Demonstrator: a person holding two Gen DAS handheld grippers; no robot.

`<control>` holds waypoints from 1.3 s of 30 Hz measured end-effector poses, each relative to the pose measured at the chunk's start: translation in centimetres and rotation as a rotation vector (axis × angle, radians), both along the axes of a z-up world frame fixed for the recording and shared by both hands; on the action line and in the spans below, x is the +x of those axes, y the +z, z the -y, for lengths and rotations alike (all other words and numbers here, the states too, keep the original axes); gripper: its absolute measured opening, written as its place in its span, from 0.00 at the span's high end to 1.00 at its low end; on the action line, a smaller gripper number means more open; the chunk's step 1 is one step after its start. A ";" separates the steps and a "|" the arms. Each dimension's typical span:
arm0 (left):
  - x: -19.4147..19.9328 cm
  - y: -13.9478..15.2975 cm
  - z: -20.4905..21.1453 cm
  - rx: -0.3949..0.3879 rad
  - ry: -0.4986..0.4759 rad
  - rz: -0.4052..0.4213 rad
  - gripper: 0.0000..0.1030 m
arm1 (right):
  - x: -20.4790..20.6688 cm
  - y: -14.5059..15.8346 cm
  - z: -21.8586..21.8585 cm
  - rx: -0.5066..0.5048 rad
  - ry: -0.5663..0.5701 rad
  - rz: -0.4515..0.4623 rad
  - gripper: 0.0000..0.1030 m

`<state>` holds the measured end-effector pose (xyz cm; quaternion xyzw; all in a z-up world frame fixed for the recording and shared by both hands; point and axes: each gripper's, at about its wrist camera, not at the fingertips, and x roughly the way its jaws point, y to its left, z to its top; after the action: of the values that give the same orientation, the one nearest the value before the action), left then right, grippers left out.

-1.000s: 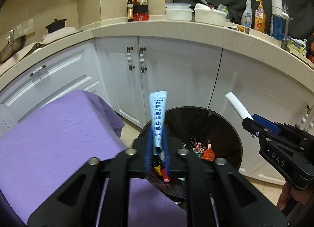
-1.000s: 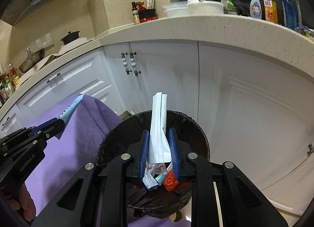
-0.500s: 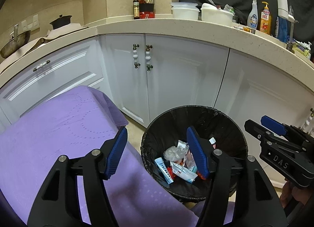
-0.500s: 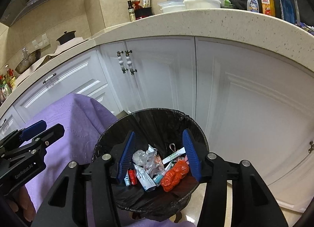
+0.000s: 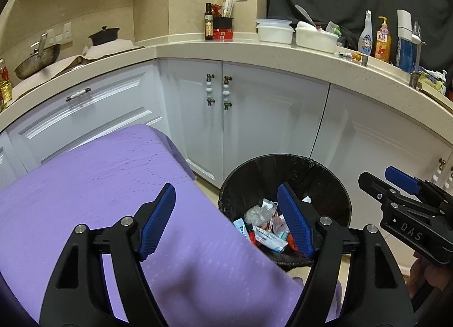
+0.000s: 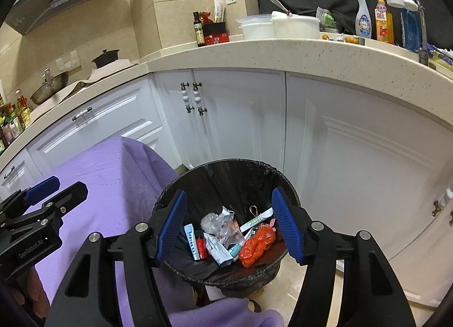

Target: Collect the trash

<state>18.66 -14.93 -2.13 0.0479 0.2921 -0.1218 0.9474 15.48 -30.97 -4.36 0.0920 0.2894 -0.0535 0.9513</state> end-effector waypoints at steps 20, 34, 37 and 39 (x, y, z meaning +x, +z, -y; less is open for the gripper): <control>-7.5 1.6 -3.4 -0.020 0.034 0.053 0.18 | -6.7 2.4 -2.6 -0.050 -0.007 0.056 0.34; -10.8 1.8 -5.2 -0.032 0.051 0.074 0.16 | -9.7 2.9 -4.2 -0.080 -0.004 0.072 0.31; -11.0 1.6 -5.4 -0.035 0.049 0.070 0.16 | -10.0 2.7 -4.4 -0.084 -0.002 0.069 0.31; -11.1 1.6 -5.4 -0.035 0.049 0.071 0.16 | -10.1 2.7 -4.4 -0.086 -0.003 0.071 0.31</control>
<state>7.51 -9.50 -0.53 0.0285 0.2571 -0.1019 0.9606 5.41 -26.56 -1.63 0.0534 0.2528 -0.0640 0.9639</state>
